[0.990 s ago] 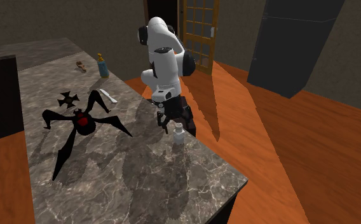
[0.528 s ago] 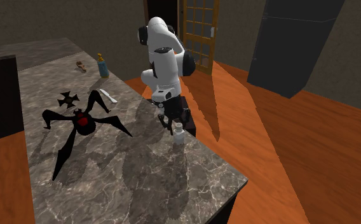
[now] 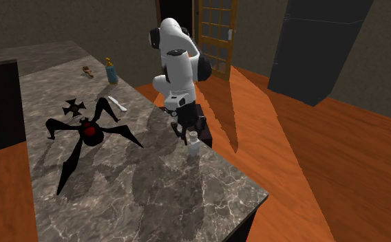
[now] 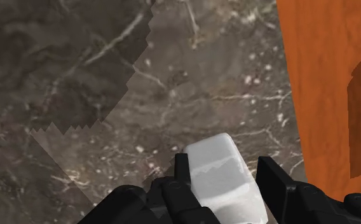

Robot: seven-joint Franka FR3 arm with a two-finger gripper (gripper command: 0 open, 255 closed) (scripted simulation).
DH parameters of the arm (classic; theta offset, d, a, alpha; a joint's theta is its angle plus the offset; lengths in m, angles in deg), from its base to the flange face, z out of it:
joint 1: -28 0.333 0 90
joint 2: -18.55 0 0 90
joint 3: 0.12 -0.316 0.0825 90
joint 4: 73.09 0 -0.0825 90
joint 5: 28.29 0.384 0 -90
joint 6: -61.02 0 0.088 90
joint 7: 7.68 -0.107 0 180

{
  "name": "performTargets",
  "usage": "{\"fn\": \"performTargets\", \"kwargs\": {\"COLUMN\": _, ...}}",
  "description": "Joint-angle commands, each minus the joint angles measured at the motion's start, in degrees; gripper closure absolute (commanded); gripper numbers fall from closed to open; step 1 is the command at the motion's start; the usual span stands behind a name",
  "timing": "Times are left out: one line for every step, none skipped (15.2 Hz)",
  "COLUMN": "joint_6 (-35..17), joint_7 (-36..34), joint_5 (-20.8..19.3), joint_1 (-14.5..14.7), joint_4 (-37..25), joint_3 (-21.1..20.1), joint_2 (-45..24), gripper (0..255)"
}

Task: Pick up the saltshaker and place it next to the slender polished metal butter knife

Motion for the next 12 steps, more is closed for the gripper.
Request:
{"fn": "performTargets", "kwargs": {"joint_6": 1.42, "joint_7": -0.22, "joint_5": -0.12, "joint_1": 0.02, "joint_4": -1.22, "joint_3": 0.00, "joint_2": 0.21, "gripper": 255}}
{"fn": "performTargets", "kwargs": {"joint_6": 2.16, "joint_7": -0.31, "joint_5": -0.18, "joint_1": 0.01, "joint_4": -1.87, "joint_3": 0.01, "joint_2": 0.30, "gripper": 255}}
{"fn": "performTargets", "kwargs": {"joint_6": 2.90, "joint_7": -0.40, "joint_5": -0.23, "joint_1": 0.00, "joint_4": -2.53, "joint_3": 0.02, "joint_2": 0.39, "gripper": 255}}
{"fn": "performTargets", "kwargs": {"joint_6": 3.65, "joint_7": -0.48, "joint_5": -0.28, "joint_1": 0.00, "joint_4": -3.21, "joint_3": 0.03, "joint_2": 0.46, "gripper": 255}}
{"fn": "performTargets", "kwargs": {"joint_6": 4.40, "joint_7": -0.57, "joint_5": -0.33, "joint_1": -0.01, "joint_4": -3.91, "joint_3": 0.04, "joint_2": 0.52, "gripper": 255}}
{"fn": "performTargets", "kwargs": {"joint_6": 5.15, "joint_7": -0.65, "joint_5": -0.37, "joint_1": -0.02, "joint_4": -4.62, "joint_3": 0.05, "joint_2": 0.56, "gripper": 255}}
{"fn": "performTargets", "kwargs": {"joint_6": 5.91, "joint_7": -0.74, "joint_5": -0.42, "joint_1": -0.02, "joint_4": -5.35, "joint_3": 0.06, "joint_2": 0.59, "gripper": 255}}
{"fn": "performTargets", "kwargs": {"joint_6": 6.67, "joint_7": -0.82, "joint_5": -0.46, "joint_1": -0.03, "joint_4": -6.09, "joint_3": 0.06, "joint_2": 0.61, "gripper": 255}}
{"fn": "performTargets", "kwargs": {"joint_6": 7.43, "joint_7": -0.90, "joint_5": -0.50, "joint_1": -0.04, "joint_4": -6.85, "joint_3": 0.07, "joint_2": 0.62, "gripper": 255}}
{"fn": "performTargets", "kwargs": {"joint_6": 8.20, "joint_7": -0.98, "joint_5": -0.54, "joint_1": -0.04, "joint_4": -7.63, "joint_3": 0.08, "joint_2": 0.62, "gripper": 255}}
{"fn": "performTargets", "kwargs": {"joint_6": 8.97, "joint_7": -1.06, "joint_5": -0.58, "joint_1": -0.05, "joint_4": -8.42, "joint_3": 0.09, "joint_2": 0.60, "gripper": 255}}
{"fn": "performTargets", "kwargs": {"joint_6": 9.75, "joint_7": -1.14, "joint_5": -0.61, "joint_1": -0.06, "joint_4": -9.23, "joint_3": 0.10, "joint_2": 0.56, "gripper": 255}}
